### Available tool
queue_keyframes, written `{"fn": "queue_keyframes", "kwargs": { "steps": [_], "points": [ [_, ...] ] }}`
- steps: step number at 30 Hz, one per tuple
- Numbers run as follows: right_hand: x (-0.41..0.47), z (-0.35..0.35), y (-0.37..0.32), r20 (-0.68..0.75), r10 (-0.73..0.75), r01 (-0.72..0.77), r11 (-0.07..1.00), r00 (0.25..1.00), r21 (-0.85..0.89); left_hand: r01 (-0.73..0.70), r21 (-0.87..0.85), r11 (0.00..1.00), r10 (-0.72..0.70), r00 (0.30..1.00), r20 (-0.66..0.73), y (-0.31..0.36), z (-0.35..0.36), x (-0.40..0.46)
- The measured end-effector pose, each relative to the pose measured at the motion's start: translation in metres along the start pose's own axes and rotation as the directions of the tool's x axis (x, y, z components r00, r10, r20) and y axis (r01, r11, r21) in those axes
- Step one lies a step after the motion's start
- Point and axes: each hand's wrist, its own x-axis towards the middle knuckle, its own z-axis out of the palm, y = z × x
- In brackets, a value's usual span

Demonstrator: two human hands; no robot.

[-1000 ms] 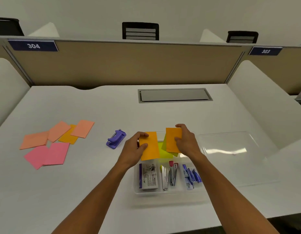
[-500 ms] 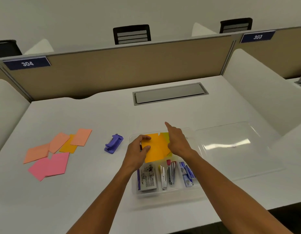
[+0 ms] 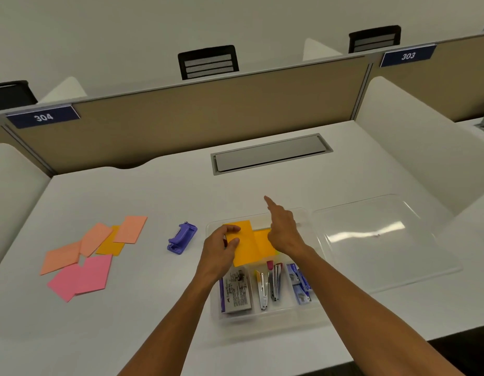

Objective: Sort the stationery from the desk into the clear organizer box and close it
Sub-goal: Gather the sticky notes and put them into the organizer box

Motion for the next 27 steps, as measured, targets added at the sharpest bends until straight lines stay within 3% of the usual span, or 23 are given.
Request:
{"fn": "queue_keyframes", "kwargs": {
  "steps": [6,15,23,27],
  "points": [
    [-0.008,-0.001,0.017,0.076,-0.007,0.005,1.000,0.997,0.022,0.014,0.028,1.000,-0.015,0.999,0.030,0.002,0.011,0.008],
    [-0.021,-0.008,0.026,-0.029,0.052,-0.047,0.986,0.998,0.160,0.005,0.092,0.996,-0.010,0.999,0.053,0.009,0.036,0.026],
    [-0.039,-0.018,0.044,-0.085,0.082,-0.060,0.969,0.993,0.240,-0.079,0.273,0.959,0.040,0.988,0.147,0.010,0.045,0.047],
    [-0.042,-0.023,0.054,-0.114,0.092,-0.062,0.968,0.989,0.244,-0.082,0.313,0.946,0.069,0.996,0.053,0.003,0.048,0.045]
  ]
}}
